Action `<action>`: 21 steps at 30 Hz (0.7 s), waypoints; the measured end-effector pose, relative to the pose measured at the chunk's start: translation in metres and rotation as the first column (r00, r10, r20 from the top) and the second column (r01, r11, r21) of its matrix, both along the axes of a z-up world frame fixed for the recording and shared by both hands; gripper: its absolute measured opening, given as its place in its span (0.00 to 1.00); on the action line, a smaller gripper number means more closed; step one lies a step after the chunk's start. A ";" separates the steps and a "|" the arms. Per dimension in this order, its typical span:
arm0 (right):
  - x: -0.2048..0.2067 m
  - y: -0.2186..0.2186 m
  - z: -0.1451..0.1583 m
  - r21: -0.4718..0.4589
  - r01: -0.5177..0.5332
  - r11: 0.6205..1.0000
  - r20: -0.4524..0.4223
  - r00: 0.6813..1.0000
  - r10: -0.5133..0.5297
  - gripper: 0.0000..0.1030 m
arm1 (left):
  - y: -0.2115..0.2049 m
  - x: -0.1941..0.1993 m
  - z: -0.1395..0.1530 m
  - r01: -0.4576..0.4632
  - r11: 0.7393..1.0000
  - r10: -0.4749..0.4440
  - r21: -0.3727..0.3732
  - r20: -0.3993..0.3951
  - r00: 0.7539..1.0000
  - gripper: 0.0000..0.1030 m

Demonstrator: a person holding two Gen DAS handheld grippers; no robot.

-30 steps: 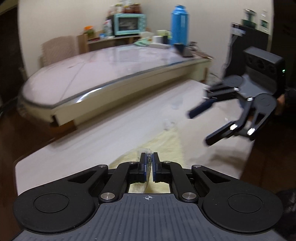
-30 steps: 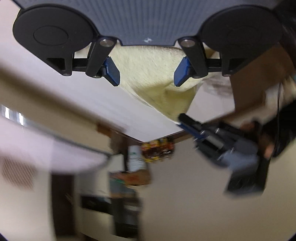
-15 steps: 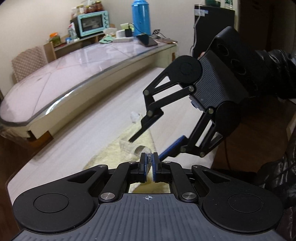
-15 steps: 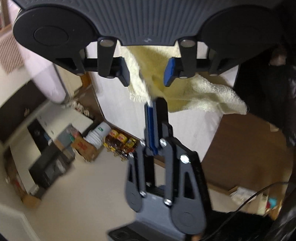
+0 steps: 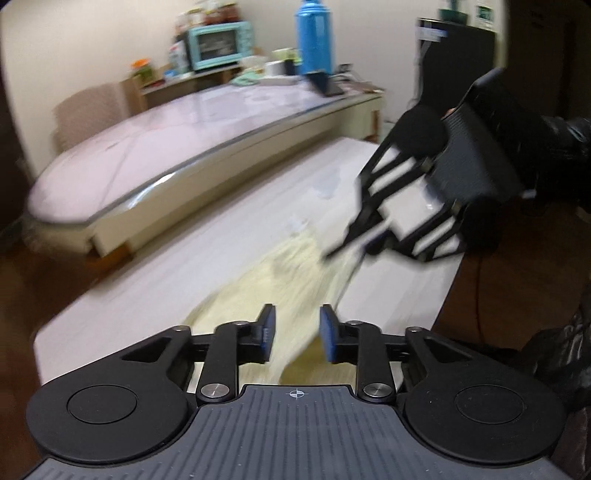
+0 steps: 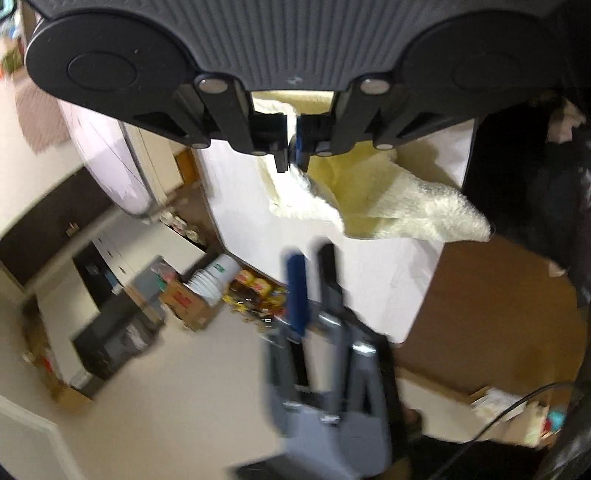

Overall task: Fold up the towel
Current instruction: 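Lift the towel with both tools and spread it open above the table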

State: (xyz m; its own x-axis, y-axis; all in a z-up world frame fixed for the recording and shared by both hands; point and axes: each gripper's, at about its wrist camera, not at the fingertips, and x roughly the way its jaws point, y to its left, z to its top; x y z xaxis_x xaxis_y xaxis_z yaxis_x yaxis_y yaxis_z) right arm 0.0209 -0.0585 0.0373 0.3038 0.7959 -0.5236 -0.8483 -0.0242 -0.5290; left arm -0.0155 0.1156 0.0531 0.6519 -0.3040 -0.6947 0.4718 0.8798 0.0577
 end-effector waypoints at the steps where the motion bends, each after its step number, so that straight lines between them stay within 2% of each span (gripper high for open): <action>1: 0.001 -0.006 0.004 0.028 0.021 0.999 -0.029 0.999 -0.020 0.04 | 0.001 -0.007 -0.005 -0.022 1.000 0.022 0.009 -0.010 1.000 0.28; 3: 0.002 -0.015 0.010 0.062 0.047 0.997 -0.047 0.998 -0.044 0.04 | 0.002 -0.020 -0.016 -0.065 0.998 0.066 0.028 -0.029 0.997 0.28; 7: 0.004 -0.035 0.025 0.128 0.116 0.985 -0.099 0.990 -0.104 0.04 | 0.003 -0.041 -0.031 -0.132 0.991 0.131 -0.028 -0.052 0.990 0.31; 9: 0.007 -0.040 0.032 0.142 0.141 0.980 -0.112 0.986 -0.125 0.04 | -0.002 -0.048 -0.039 -0.137 0.990 0.135 -0.034 -0.052 0.989 0.40; 12: 0.010 -0.048 0.040 0.157 0.183 0.970 -0.135 0.977 -0.163 0.04 | -0.008 -0.055 -0.046 -0.134 0.989 0.130 -0.063 -0.061 0.990 0.43; 17: 0.014 -0.052 0.049 0.161 0.227 0.961 -0.158 0.967 -0.202 0.04 | -0.030 -0.074 -0.059 -0.097 0.990 0.091 -0.101 -0.060 0.994 0.42; 21: 0.018 -0.053 0.054 0.169 0.240 0.956 -0.174 0.962 -0.210 0.04 | -0.044 -0.085 -0.068 -0.094 0.994 0.092 -0.053 -0.037 0.995 0.40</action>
